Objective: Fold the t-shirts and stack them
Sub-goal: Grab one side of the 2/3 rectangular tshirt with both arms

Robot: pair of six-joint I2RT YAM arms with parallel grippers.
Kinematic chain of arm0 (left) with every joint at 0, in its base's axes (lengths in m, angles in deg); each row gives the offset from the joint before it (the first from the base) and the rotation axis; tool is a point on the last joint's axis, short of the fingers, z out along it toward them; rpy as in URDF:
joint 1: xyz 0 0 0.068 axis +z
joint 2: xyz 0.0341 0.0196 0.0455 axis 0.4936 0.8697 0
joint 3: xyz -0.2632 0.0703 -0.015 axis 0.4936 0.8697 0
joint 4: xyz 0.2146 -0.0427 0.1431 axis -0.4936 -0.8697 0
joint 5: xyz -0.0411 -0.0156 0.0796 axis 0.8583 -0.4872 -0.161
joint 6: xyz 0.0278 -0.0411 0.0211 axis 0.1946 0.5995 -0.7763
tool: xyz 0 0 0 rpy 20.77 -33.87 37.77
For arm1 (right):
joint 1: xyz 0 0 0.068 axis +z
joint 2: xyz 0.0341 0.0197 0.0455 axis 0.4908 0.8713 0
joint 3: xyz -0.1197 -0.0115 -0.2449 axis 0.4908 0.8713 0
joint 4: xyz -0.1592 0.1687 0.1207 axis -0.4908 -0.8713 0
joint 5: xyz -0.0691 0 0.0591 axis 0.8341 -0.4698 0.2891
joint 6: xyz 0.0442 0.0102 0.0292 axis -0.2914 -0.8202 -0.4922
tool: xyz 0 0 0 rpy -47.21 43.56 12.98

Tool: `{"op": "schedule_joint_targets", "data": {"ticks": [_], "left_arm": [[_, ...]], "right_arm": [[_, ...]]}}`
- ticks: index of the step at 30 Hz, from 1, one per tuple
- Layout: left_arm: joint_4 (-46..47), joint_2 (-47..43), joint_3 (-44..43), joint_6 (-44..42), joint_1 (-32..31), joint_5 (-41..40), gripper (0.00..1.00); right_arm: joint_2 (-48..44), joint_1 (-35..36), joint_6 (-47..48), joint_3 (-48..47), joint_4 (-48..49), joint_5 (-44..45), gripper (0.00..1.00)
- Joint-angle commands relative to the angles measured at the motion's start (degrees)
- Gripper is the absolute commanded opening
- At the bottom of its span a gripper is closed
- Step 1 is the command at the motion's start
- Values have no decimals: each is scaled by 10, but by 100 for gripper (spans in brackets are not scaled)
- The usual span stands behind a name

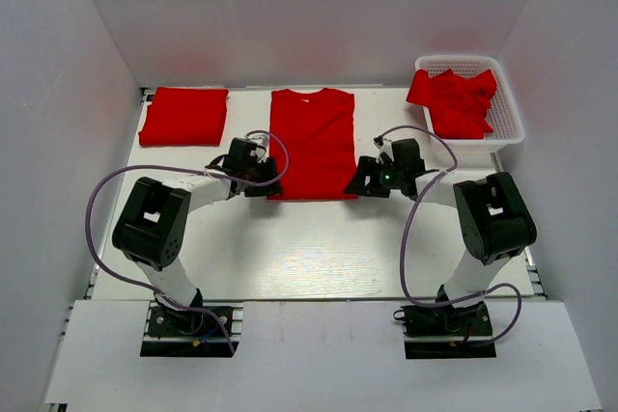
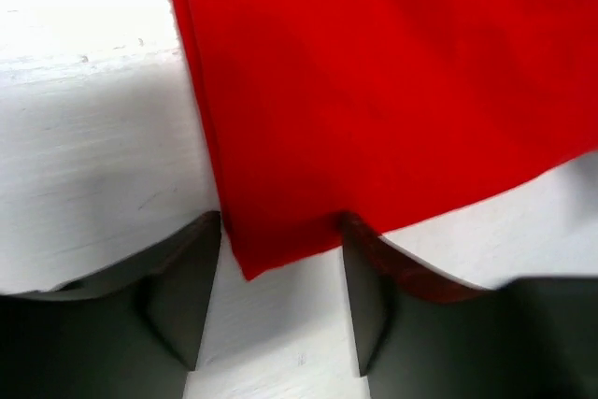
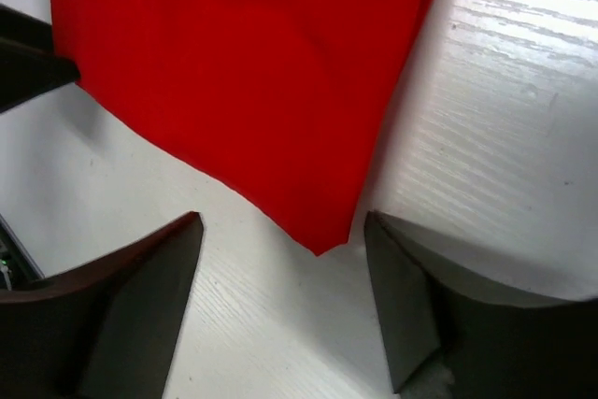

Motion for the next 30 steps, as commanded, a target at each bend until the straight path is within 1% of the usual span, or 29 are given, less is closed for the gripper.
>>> {"op": "schedule_joint_targets", "data": {"ticks": [1,2,3,4,5,7,8,9,10,11,14,16,17,21,22,23,24,25,26,27,28,29,30], "left_arm": [[-31,30,10,-4,-4,-2,56],[-31,30,10,-4,-4,-2,54],[-31,30,10,-4,-4,-2,54],[-31,30,10,-4,-4,-2,50],[-31,24,23,-4,-4,-2,46],[-23,16,34,2,-4,-2,38],[-16,16,34,2,-4,4,30],[-11,10,43,2,-10,4,28],[-11,10,50,8,-10,10,25],[-6,10,50,8,-10,17,14],[-12,4,55,8,-10,17,0],[-27,-15,55,8,-10,22,0],[-34,-27,69,8,-10,22,0],[-70,-122,110,24,-21,41,0],[-81,-167,123,24,-21,49,0],[-95,-187,123,24,-28,56,0],[-129,-207,123,29,-34,67,0],[-151,-247,128,29,-34,75,0],[-151,-270,135,29,-42,83,0],[-164,-291,135,35,-42,101,0],[-176,-312,135,43,-47,101,0],[-188,-332,135,43,-47,101,0],[-209,-370,127,49,-47,101,0]], "right_arm": [[24,4,1,-1,-8,-1,70],[27,6,-1,-2,-13,-3,57],[24,5,0,-2,-16,-5,51],[22,8,0,1,-21,-3,43],[16,9,-1,8,-21,-2,28],[8,14,1,18,-19,1,18],[6,14,1,20,-16,6,14],[6,14,3,22,-14,11,5],[6,15,1,24,-10,12,0],[7,14,0,26,-6,13,0],[-5,16,0,46,17,13,0],[-25,18,5,60,19,12,0],[-32,18,7,71,11,13,0],[-126,25,15,123,-24,19,0],[-140,25,15,132,-32,17,0],[-192,30,15,147,-49,13,0],[-209,32,16,162,-71,12,0],[-242,36,21,174,-126,11,0],[-279,37,22,174,-126,13,0],[-299,40,22,179,-169,13,0],[-319,41,22,185,-182,14,0],[-377,42,19,188,-195,22,0],[-395,43,19,185,-231,27,0]]}}
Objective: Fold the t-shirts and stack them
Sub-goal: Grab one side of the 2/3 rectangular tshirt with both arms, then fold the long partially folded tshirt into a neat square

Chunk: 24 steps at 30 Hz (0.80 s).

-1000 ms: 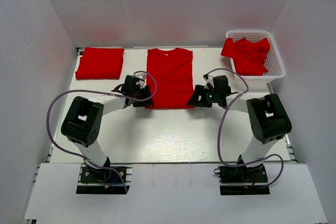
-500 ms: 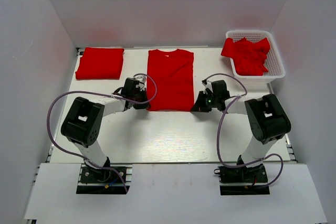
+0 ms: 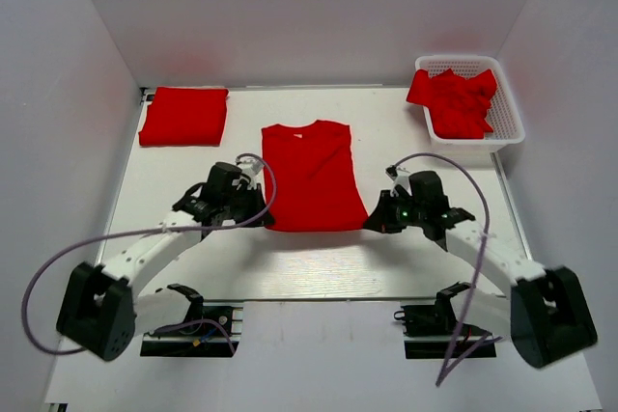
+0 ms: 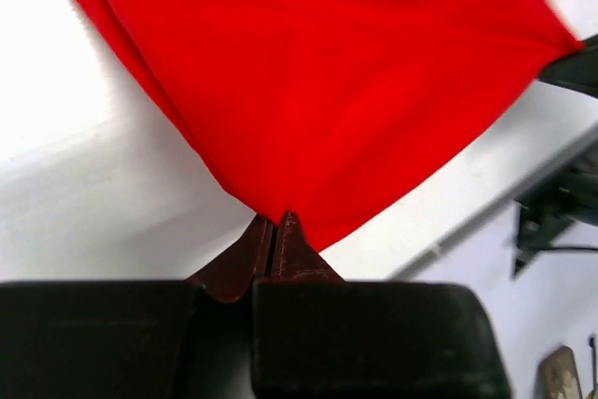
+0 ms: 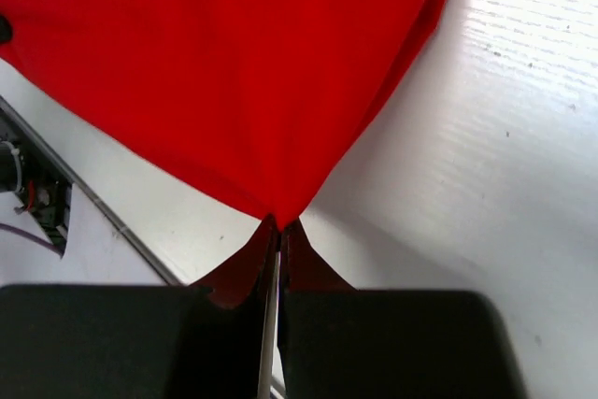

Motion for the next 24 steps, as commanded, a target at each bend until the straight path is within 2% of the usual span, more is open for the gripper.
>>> {"op": "schedule_joint_targets", "data": {"ticks": [1,2,5,10,16,20,24], "left_arm": [[-75,-84,-12,14,-7,23,0],[-75,-99,-21,21,-7,17,0],[-80,-129,-39,21,-7,17,0],[-71,-123,-84,26,-7,0,0],[-85,-64,-163,72,-1,-132,0],[-131,-6,-228,102,7,-256,0],[-140,51,-270,110,7,-314,0]], "right_arm": [[-80,5,9,0,-107,25,0],[-119,5,9,-5,-116,27,0],[-147,3,12,-30,-131,22,0],[-125,5,24,-100,-111,15,0],[-65,-1,27,-172,-86,47,0],[3,-2,32,-237,-88,71,0],[63,-4,41,-301,-87,92,0]]}}
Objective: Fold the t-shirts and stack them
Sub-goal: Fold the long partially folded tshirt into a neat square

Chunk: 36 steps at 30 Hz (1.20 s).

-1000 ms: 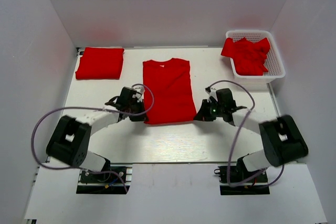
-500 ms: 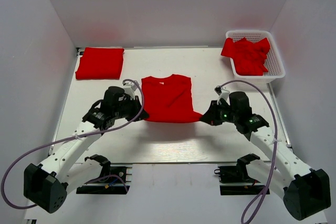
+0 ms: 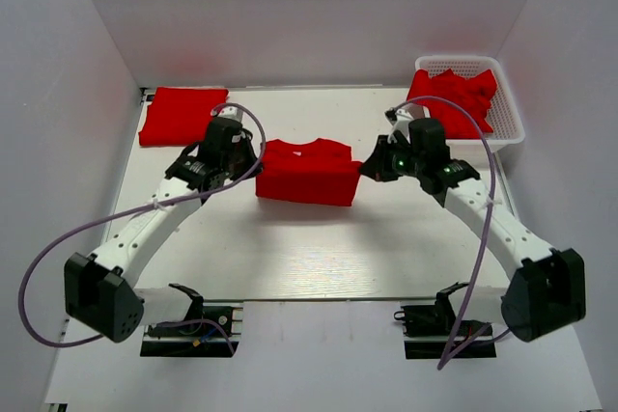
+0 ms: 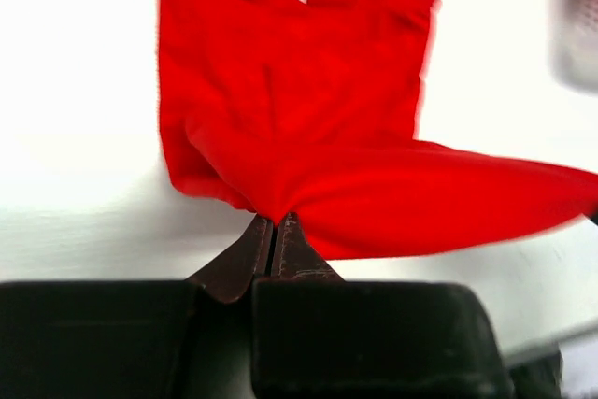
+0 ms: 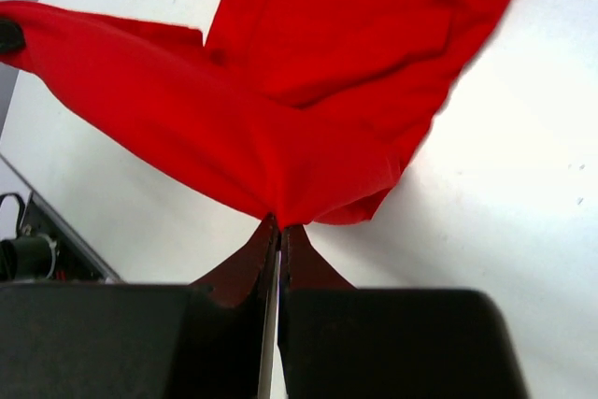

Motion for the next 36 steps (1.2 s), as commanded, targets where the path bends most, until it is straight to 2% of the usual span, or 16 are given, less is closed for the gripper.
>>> {"op": "schedule_joint_targets", "data": {"ticks": [1,8,15,32,33,34,35,36], "left_arm": [[-25,38,-44,16,6,-112,0],[-41,160,-142,9,17,-165,0],[-28,250,-199,-16,35,-126,0],[-7,397,-299,-33,79,-57,2],[-7,405,-308,-33,79,-57,8],[-7,414,-314,-33,85,-57,19],[3,428,-314,-33,85,-63,40],[24,436,-325,-38,91,-63,99]], "right_arm": [[42,-8,24,-61,14,44,0],[160,-20,32,-163,10,42,0],[225,-34,25,-204,6,22,0],[401,-65,9,-328,10,-27,0],[409,-66,10,-344,11,-28,0],[436,-66,8,-350,12,-23,0],[448,-68,4,-357,15,-19,3],[458,-68,3,-379,44,-8,18]]}}
